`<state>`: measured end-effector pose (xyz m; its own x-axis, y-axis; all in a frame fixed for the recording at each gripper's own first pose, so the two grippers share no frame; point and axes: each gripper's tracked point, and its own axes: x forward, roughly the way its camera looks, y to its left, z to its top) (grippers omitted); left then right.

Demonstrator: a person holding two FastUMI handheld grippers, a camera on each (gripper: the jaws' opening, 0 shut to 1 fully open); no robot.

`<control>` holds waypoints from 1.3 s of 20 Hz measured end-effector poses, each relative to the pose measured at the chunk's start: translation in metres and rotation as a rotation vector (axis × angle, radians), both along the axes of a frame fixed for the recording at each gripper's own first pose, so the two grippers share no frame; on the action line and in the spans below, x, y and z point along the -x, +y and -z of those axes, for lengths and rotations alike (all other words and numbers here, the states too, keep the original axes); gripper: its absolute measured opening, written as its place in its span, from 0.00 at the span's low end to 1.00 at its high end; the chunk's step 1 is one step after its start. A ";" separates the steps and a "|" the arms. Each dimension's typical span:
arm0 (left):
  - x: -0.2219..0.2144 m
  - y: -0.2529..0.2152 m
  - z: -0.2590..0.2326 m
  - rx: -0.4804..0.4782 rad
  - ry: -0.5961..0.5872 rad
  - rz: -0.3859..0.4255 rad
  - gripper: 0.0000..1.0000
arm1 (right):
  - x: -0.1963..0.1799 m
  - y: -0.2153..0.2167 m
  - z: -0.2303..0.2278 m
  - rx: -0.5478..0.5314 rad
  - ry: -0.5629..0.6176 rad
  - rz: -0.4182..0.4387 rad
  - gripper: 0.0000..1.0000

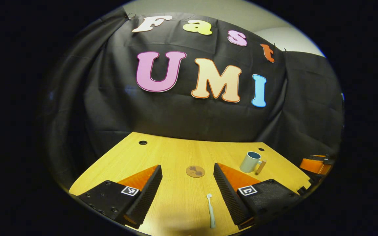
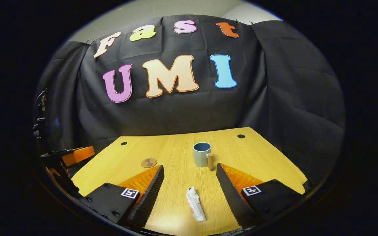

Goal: Put the toothbrush and toothpaste on the desktop into the cup, then pick up the cup and place it on the coaster on the desktop.

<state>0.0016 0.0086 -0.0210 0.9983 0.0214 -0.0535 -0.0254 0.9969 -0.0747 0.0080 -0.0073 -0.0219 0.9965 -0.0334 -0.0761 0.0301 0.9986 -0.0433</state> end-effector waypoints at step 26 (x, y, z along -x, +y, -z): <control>0.005 0.014 0.031 -0.062 0.091 -0.045 0.94 | -0.087 -0.005 0.167 0.272 0.446 -0.012 1.00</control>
